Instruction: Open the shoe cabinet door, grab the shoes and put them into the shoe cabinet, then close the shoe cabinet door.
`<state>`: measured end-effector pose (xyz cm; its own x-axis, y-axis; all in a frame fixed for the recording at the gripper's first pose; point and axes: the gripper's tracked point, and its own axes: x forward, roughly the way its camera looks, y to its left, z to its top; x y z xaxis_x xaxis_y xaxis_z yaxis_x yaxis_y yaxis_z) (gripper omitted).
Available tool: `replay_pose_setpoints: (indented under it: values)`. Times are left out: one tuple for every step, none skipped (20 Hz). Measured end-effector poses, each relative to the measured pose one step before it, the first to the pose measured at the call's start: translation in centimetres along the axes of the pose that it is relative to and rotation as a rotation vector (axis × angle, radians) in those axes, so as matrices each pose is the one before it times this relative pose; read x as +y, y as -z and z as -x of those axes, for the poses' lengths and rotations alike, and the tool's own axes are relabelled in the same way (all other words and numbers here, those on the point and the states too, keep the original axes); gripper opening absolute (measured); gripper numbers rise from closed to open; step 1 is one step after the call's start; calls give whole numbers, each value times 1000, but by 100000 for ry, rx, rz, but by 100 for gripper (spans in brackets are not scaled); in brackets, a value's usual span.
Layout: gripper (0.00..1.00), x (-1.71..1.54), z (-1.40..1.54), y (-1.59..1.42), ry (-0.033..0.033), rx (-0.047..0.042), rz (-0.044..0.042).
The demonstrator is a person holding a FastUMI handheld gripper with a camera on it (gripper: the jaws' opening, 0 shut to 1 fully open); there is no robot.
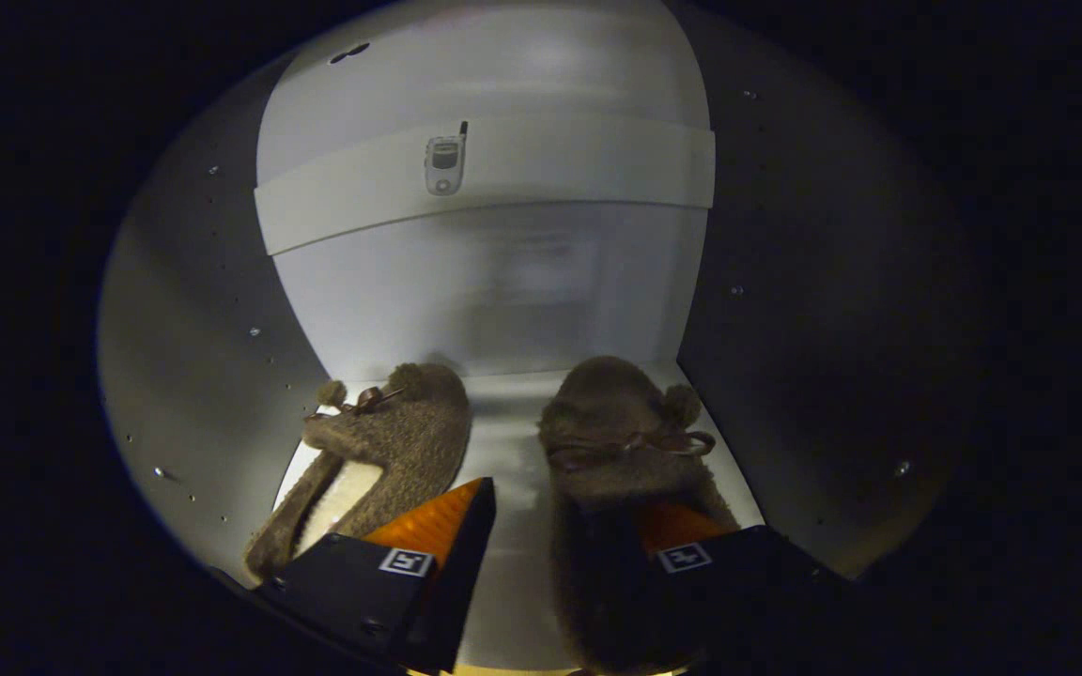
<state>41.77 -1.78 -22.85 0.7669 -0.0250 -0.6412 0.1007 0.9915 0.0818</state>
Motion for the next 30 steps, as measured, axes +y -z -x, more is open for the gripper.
replay_pose_setpoints:
  values:
    - [83, 50, 814, 96, -80, 287, 1320]
    - [87, -102, 680, 5, 267, -216, 1302]
    - [92, 219, 966, 39, -860, -96, 1116]
    - [97, -115, 800, -66, 274, -702, 1309]
    - [97, -249, 970, -369, 628, -2119, 1680]
    - [98, -279, 1114, -483, 892, -2507, 1530]
    - [98, -3, 1118, -839, -163, -4153, 987]
    - [98, 10, 1204, -1000, 211, -5144, 293]
    - [98, 43, 1377, -1256, -302, -5942, -310]
    - [98, -41, 1749, -1336, 101, -6301, -269]
    - [98, -147, 1839, -1257, 901, -6292, -266]
    - [98, 32, 1921, -1329, 159, -5953, -584]
    - [98, 71, 2103, -1190, 755, -5706, -1186]
    - [98, 240, 1811, -899, 22, -4489, -848]
    - [98, -140, 2047, -975, 770, -4398, 108]
    - [98, -333, 1850, -931, 1172, -4397, 680]
    - [98, -400, 2050, -1015, 1610, -4594, 963]
    - [98, -182, 1603, -802, 306, -3225, 794]
    - [98, -360, 1751, -705, 861, -3147, 864]
    - [98, -237, 1842, -563, 42, -1858, 995]
    - [98, -312, 1759, -323, 105, -605, -384]
    - [98, 9, 1891, -364, -1479, -196, -1654]
    - [98, 33, 1719, -137, -982, -107, -1740]
    - [98, -181, 1843, -385, -981, -368, -784]
    - [98, -596, 1487, -413, -57, -1135, -285]
    - [98, -417, 1574, -569, -474, -1984, 707]
    - [97, -603, 1642, -595, 184, -1687, 1038]
    - [97, -521, 1467, -442, -587, -1210, 248]
    - [97, -596, 1357, -181, -186, -205, -500]
    - [97, -677, 1494, -54, -260, 79, -775]
